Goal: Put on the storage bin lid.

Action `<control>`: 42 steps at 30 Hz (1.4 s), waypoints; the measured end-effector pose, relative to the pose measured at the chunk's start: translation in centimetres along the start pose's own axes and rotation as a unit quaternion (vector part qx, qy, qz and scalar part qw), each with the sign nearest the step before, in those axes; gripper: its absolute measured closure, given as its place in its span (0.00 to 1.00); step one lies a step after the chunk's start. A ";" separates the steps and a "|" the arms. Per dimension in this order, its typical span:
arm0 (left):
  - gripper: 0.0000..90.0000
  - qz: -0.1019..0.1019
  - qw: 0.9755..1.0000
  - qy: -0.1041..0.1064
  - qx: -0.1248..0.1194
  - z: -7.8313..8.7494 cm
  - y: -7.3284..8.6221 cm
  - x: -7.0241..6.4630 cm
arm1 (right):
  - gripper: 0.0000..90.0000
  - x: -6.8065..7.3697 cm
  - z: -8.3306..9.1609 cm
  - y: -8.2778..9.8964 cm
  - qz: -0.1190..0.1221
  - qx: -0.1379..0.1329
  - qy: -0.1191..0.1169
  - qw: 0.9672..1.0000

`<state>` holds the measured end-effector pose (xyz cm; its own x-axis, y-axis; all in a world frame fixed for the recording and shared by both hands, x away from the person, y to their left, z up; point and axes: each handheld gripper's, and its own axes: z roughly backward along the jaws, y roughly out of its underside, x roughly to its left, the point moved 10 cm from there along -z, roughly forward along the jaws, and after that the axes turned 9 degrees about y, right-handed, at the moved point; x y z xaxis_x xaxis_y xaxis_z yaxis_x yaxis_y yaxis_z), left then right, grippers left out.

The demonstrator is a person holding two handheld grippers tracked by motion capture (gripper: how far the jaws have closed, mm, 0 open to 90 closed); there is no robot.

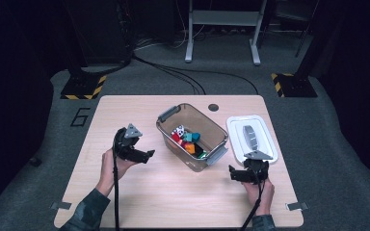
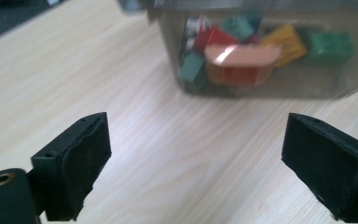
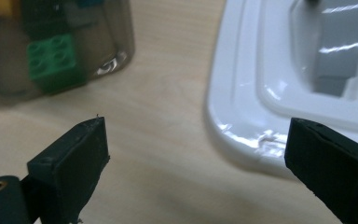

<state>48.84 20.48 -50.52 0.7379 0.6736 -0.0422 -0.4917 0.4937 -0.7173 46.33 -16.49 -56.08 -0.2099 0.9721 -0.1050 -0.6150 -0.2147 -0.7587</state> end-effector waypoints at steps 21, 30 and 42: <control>0.06 0.042 0.998 -0.028 0.036 -2.7 9.1 1.7 | 0.39 -6.6 -6.4 -5.8 -0.020 0.034 0.057 0.998; 0.06 0.048 0.998 -0.021 0.033 -2.9 9.8 1.4 | 0.74 -7.3 -8.0 -5.8 -0.020 0.047 0.076 0.996; 0.06 0.057 0.998 -0.016 -0.008 -2.7 10.3 1.3 | 0.74 -7.6 -5.1 -8.5 0.002 0.030 0.076 0.997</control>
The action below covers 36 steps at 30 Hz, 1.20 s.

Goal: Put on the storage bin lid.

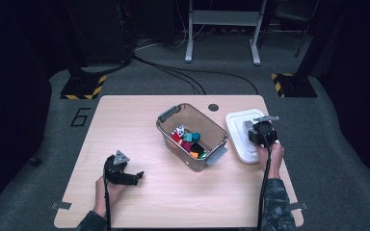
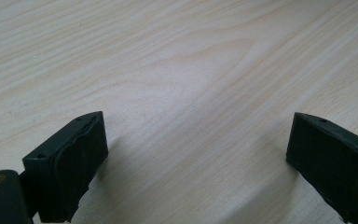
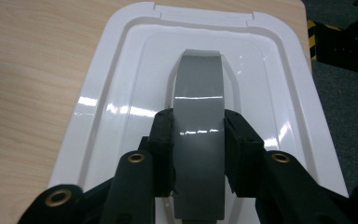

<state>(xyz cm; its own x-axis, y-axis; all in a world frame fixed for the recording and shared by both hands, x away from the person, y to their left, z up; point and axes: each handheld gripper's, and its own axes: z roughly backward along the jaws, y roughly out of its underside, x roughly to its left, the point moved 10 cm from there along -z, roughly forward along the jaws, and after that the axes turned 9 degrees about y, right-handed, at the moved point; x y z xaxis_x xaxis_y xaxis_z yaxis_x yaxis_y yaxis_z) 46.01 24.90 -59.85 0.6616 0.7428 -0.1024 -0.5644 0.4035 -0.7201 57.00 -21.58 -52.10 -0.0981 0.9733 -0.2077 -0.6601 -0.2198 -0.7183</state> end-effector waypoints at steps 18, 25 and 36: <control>0.06 -0.004 1.000 -0.002 -0.003 0.0 0.0 0.1 | 0.75 -1.1 7.5 -7.0 0.022 -0.066 -0.002 0.998; 0.06 -0.004 1.000 -0.002 -0.005 -0.1 -0.1 0.1 | 0.74 1.9 10.5 -9.5 0.048 -0.091 -0.042 0.994; 0.06 -0.004 1.000 -0.001 -0.002 0.0 0.0 0.1 | 0.74 9.9 11.3 -10.1 0.087 -0.087 -0.133 0.983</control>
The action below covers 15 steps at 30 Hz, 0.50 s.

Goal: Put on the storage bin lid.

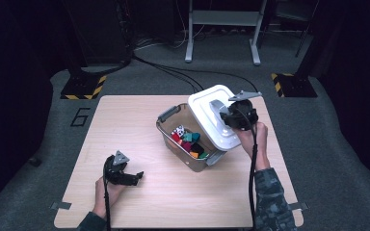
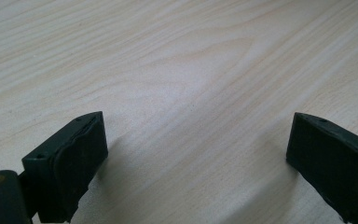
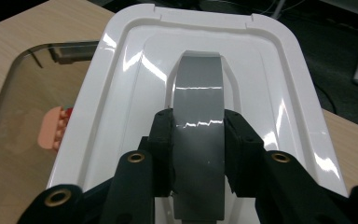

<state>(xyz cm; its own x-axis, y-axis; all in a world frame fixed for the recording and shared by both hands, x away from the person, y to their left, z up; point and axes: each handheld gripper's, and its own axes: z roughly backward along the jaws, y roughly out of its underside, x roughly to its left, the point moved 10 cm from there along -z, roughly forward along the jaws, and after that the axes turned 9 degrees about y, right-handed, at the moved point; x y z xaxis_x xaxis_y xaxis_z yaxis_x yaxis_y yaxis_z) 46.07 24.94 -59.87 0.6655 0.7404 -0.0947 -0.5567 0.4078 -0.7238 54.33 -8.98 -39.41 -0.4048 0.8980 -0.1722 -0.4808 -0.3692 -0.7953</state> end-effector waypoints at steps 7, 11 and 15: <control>0.06 0.001 1.000 0.000 0.001 0.0 0.0 0.0 | 0.74 4.0 -1.9 0.0 0.014 0.013 -0.049 0.999; 0.06 0.000 1.000 0.000 0.002 0.0 0.0 0.0 | 0.74 5.6 -2.7 0.1 0.025 0.018 -0.067 0.997; 0.06 0.001 1.000 0.002 0.003 0.0 0.0 0.0 | 0.74 6.8 -3.0 0.2 0.041 0.021 -0.082 0.996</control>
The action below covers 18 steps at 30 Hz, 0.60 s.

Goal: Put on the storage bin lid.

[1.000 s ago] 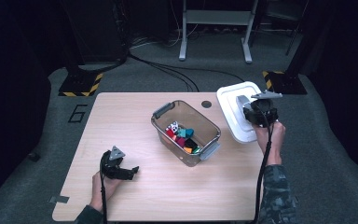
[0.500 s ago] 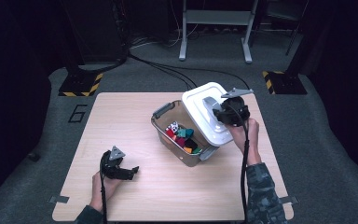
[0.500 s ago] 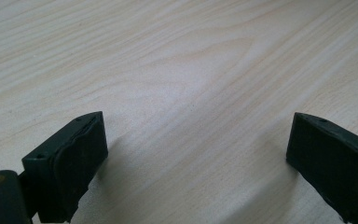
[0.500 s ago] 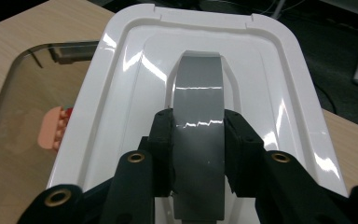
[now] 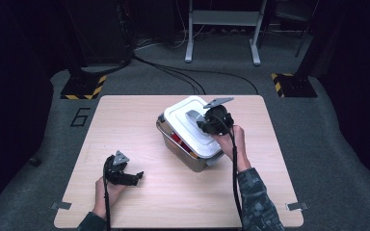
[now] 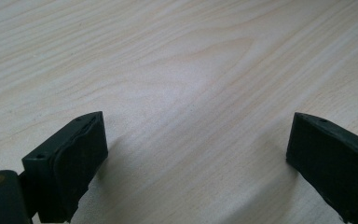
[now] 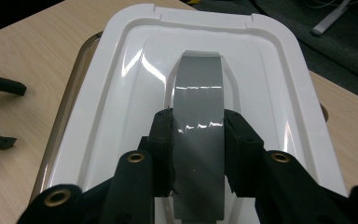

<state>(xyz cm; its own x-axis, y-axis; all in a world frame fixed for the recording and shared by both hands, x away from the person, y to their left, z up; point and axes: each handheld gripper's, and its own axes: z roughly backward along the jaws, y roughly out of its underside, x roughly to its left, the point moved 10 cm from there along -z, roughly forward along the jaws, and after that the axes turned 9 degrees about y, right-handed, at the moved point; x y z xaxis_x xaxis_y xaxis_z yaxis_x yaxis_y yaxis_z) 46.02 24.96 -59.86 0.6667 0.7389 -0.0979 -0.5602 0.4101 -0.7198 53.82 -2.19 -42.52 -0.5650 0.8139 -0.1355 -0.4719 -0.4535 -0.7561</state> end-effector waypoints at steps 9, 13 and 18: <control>0.06 0.001 1.000 0.000 -0.001 0.0 0.0 0.0 | 0.74 1.9 -0.9 0.0 0.033 0.008 -0.023 0.999; 0.06 0.000 1.000 0.000 0.000 0.0 0.0 0.0 | 0.74 2.2 -1.2 0.3 0.047 0.013 -0.027 0.998; 0.06 0.000 1.000 0.000 0.001 0.0 0.0 0.0 | 0.74 2.5 -1.5 0.4 0.049 0.013 -0.027 0.998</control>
<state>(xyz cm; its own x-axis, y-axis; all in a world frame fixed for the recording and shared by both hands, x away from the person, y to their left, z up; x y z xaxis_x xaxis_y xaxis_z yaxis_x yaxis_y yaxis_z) 46.00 24.96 -59.86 0.6666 0.7388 -0.0992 -0.5615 0.4102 -0.7187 53.27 0.22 -44.14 -0.6442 0.7450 -0.1731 -0.4295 -0.5397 -0.7241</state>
